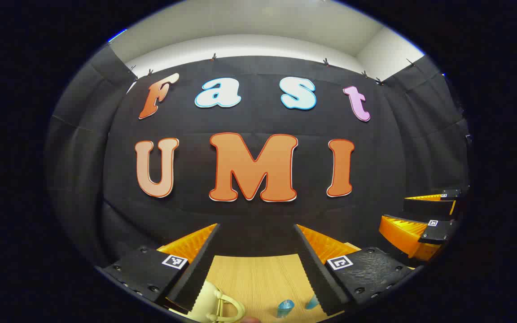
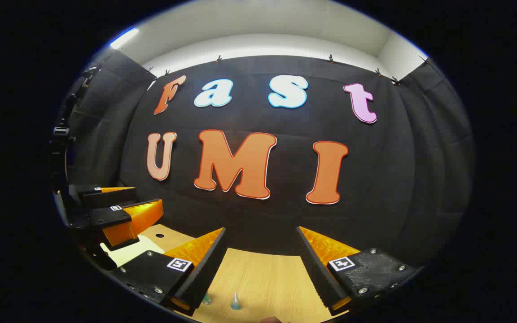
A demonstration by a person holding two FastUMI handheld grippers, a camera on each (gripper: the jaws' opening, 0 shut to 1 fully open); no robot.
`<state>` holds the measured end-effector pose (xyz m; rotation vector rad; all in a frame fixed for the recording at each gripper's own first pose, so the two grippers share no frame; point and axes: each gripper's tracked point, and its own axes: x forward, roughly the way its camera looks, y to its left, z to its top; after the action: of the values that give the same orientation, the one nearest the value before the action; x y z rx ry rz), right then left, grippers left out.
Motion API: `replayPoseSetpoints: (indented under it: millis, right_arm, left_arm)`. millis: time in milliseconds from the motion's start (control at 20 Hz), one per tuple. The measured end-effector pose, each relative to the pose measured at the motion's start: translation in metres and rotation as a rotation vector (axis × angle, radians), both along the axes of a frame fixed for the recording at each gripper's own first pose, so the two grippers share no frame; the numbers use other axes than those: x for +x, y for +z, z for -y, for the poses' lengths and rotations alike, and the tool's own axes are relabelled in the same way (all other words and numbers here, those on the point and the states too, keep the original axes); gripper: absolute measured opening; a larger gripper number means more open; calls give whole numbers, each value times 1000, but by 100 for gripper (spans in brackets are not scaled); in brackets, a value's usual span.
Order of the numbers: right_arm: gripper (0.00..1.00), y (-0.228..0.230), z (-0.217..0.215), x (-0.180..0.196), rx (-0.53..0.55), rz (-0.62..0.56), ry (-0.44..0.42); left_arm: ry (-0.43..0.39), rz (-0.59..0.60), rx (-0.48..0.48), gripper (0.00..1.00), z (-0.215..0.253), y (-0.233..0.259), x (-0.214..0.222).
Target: First open the suitcase, pack the skin care products into it, and then close the suitcase.
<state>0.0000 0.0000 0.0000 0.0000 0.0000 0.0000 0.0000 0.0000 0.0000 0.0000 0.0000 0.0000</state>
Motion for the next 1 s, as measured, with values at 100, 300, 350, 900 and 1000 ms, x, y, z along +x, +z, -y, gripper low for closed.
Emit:
replayPoseSetpoints:
  millis: [100, 300, 350, 900, 1000]
  right_arm:
    - [95, -8, -1, 0, -13, -14, 14]
    - [95, -16, -1, 0, -10, -29, 39]
    - [95, -16, 0, 0, -9, -28, 35]
    - [95, -24, 3, 4, 5, -36, 47]
    - [95, -25, 4, 7, 15, -41, 44]
  left_arm:
    - [7, -12, -4, 97, 4, -4, 0]
    - [20, -5, 6, 97, 5, -3, 1]
    - [20, -1, 8, 97, 6, -3, 1]
    - [-6, 10, 40, 97, 25, -6, 5]
    - [-1, 9, 58, 95, 23, -6, 5]
